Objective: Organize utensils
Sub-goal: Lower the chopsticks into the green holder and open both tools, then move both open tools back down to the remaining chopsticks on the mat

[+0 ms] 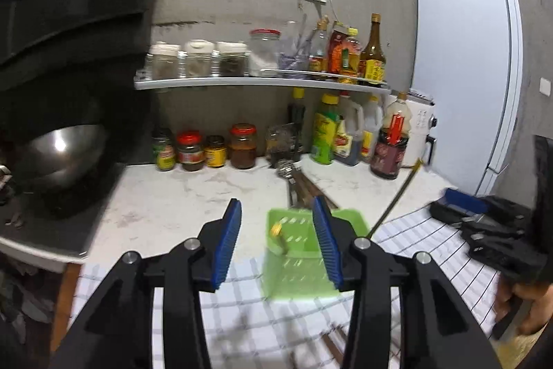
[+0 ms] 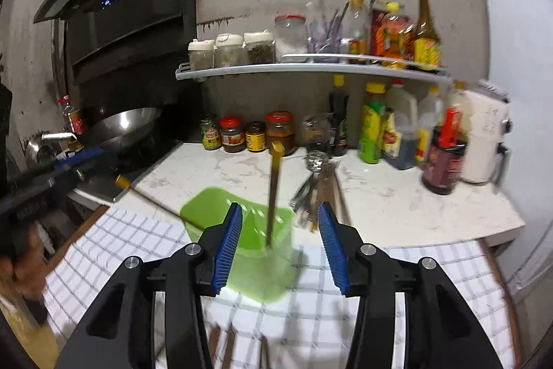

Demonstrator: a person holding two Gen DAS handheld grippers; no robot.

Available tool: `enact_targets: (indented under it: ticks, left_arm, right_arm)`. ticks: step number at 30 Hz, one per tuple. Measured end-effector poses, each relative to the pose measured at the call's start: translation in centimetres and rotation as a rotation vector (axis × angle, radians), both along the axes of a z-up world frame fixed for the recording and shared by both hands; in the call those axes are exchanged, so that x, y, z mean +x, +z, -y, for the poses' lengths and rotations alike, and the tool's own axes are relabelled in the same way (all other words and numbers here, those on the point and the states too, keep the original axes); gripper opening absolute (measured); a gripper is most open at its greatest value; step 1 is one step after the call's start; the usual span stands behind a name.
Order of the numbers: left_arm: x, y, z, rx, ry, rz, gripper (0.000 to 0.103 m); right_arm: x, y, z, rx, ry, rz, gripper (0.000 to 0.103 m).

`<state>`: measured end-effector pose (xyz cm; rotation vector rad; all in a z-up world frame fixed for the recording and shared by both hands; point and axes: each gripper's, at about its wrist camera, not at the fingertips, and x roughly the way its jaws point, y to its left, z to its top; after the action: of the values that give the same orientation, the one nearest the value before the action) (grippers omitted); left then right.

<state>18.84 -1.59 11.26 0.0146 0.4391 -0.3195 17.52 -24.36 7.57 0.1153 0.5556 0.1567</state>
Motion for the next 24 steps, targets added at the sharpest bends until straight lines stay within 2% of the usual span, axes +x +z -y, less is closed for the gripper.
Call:
enact_targets:
  ticks: [2,4,6,10,13,17,22,24]
  left_arm:
    - [-1.9,-0.2,-0.5,0.017,0.017,-0.012,0.046]
    - [-4.4,-1.6,-1.0,0.065,0.063,-0.049,0.049]
    - [-6.3,-3.6,-1.2,0.101,0.077,-0.114,0.050]
    - [-10.3,-8.9,-1.7,0.123,0.046,-0.263,0.050]
    - [-12.3,-12.9,-2.1,0.102,0.033,-0.373,0.050]
    - [-14.6,-16.4,-1.6,0.081,-0.043,-0.472,0.050]
    - [-16.6,-17.1,-0.6,0.080,-0.110,-0.484,0.050]
    - [-17.0,-17.1,-0.2,0.099,-0.124,-0.477,0.050]
  right_arm:
    - [-3.0,-0.5,0.8,-0.008,-0.025,-0.004,0.056]
    - [-6.3,-1.6,1.4,-0.012,-0.037,-0.015,0.056]
    - [-9.1,-3.2,1.8,-0.003,-0.031,-0.037,0.056]
    - [-14.5,-7.1,2.1,0.008,-0.031,-0.087,0.056]
    - [-17.0,-9.6,2.3,0.031,-0.047,-0.156,0.056]
    - [-18.4,-12.0,1.9,0.095,-0.014,-0.247,0.056]
    - [-18.8,-13.5,0.4,0.052,0.031,-0.305,0.055]
    - [-18.8,-13.8,0.0,0.034,0.043,-0.317,0.050]
